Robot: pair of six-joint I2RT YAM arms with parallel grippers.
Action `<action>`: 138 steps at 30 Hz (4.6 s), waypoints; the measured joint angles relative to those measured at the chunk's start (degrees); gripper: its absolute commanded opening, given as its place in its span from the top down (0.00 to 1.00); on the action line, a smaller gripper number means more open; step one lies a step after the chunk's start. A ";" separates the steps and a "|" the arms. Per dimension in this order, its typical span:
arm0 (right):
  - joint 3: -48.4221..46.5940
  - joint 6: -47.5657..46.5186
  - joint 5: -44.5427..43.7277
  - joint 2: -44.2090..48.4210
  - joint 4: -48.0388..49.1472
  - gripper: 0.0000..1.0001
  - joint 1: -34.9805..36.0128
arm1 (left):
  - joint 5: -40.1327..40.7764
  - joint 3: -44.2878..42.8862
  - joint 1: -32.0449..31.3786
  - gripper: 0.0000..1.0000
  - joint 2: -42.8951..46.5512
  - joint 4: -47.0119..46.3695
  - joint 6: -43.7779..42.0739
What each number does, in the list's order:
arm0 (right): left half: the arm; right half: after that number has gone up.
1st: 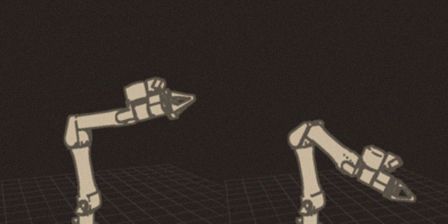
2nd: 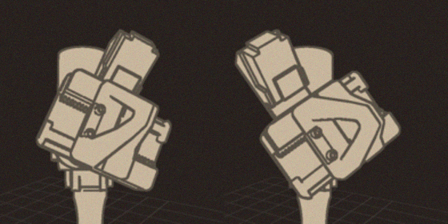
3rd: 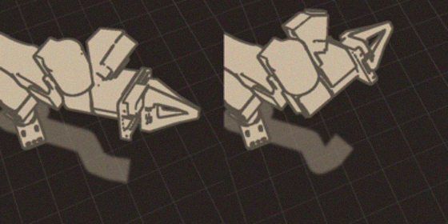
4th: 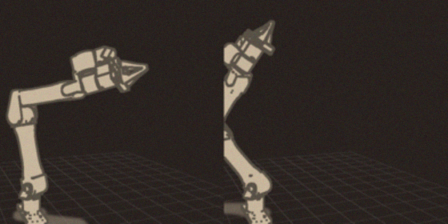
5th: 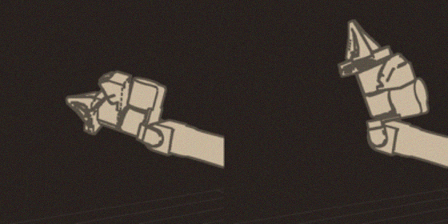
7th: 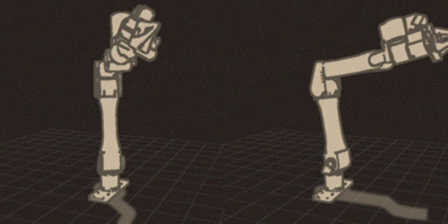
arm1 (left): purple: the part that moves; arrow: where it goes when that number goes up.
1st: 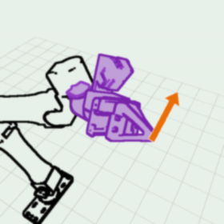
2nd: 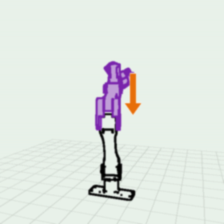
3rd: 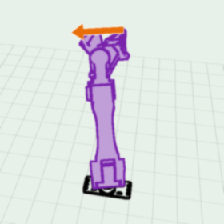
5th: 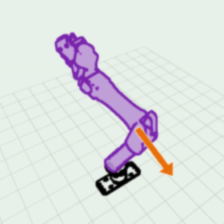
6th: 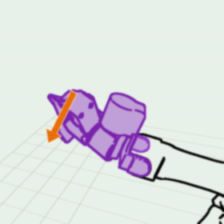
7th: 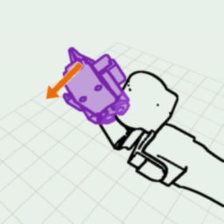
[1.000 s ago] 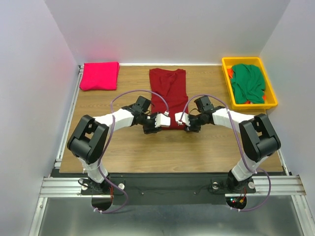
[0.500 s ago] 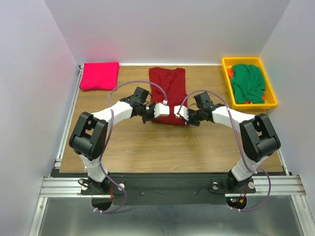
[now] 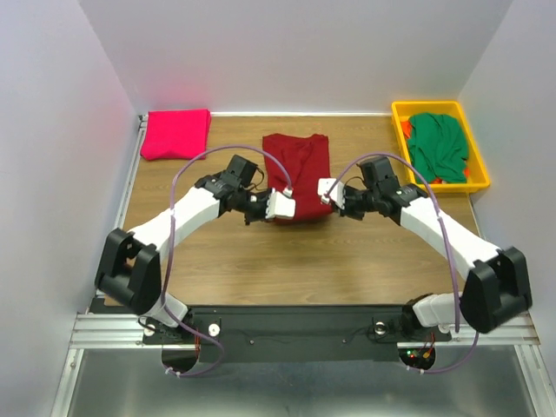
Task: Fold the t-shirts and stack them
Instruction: Fold the tshirt
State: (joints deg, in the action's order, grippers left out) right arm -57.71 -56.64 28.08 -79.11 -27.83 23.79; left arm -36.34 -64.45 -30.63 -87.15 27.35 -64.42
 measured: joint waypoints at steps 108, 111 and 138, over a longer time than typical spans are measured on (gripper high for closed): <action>-38.01 29.66 26.27 -47.69 -16.09 0.65 -6.82 | -6.40 -12.66 -6.38 0.52 -21.03 -1.25 15.69; -38.91 30.91 27.06 -48.30 -15.50 0.68 -6.75 | -6.05 -14.34 -6.38 0.54 -23.45 -1.68 15.65; -32.35 35.36 36.48 -48.72 -15.65 0.75 -3.52 | -6.99 -16.26 -7.89 1.00 -20.26 2.25 12.85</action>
State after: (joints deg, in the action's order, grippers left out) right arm -90.06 -21.28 64.55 -127.83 -43.48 20.27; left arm -43.33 -80.71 -38.52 -107.42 29.61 -51.57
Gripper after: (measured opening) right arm 0.252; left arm 0.066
